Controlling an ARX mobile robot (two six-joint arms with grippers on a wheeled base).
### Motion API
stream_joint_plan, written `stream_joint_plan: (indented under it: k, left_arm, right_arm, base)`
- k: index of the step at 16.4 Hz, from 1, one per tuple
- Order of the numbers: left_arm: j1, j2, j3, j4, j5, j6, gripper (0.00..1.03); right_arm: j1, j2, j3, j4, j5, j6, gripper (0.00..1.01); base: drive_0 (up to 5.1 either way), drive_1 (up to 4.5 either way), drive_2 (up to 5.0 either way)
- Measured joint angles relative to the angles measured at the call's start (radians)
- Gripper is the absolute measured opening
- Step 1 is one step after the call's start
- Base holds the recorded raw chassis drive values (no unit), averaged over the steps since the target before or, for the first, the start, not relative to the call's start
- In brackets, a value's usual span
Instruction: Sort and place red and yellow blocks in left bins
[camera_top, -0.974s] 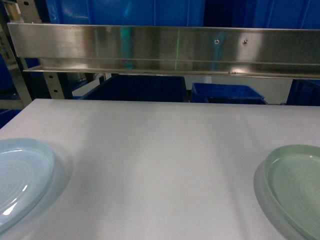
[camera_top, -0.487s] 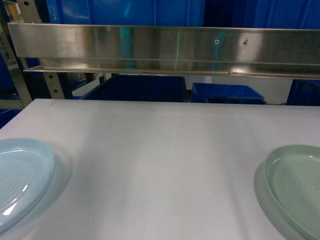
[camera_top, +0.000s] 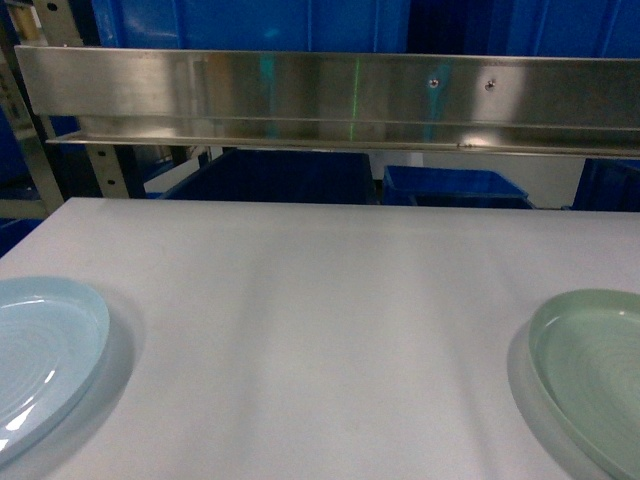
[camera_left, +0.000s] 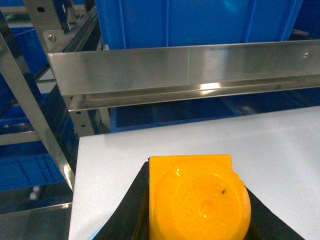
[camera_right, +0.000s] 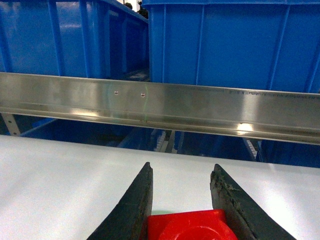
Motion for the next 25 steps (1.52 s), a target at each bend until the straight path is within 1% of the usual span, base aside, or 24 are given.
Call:
stream_joint_plan:
  k: [3, 5, 6, 9, 20, 21, 25]
  left_arm:
    - [0.026, -0.125, -0.018, -0.067, 0.023, -0.011, 0.27]
    - [0.021, -0.157, -0.028, -0.095, 0.025, -0.015, 0.27]
    - [0.01, -0.169, -0.036, -0.093, 0.026, -0.014, 0.27]
    - [-0.02, -0.16, -0.039, -0.032, 0.005, -0.014, 0.27]
    - [-0.022, -0.158, -0.039, -0.034, 0.005, -0.014, 0.27]
    - [-0.027, -0.158, -0.039, -0.033, 0.011, -0.013, 0.27]
    - [-0.022, -0.155, -0.039, -0.036, 0.005, -0.013, 0.27]
  right_arm:
    - [0.0, 0.0, 0.0, 0.0, 0.0, 0.0, 0.28]
    - [0.0, 0.0, 0.0, 0.0, 0.0, 0.0, 0.28]
    - [0.0, 0.0, 0.0, 0.0, 0.0, 0.0, 0.28]
    - [0.0, 0.0, 0.0, 0.0, 0.0, 0.0, 0.28]
    - [0.0, 0.0, 0.0, 0.0, 0.003, 0.0, 0.28]
    - [0.0, 0.0, 0.0, -0.002, 0.003, 0.0, 0.28]
    - [0.0, 0.0, -0.001, 0.0, 0.003, 0.0, 0.28]
  base:
    - [0.0, 0.0, 0.0]
    - [0.0, 0.0, 0.0]
    - [0.0, 0.0, 0.0]
    - [0.0, 0.0, 0.0]
    - [0.0, 0.0, 0.0]
    - [-4.8, 1.22, 3.6]
    - [-4.6, 1.01, 3.9]
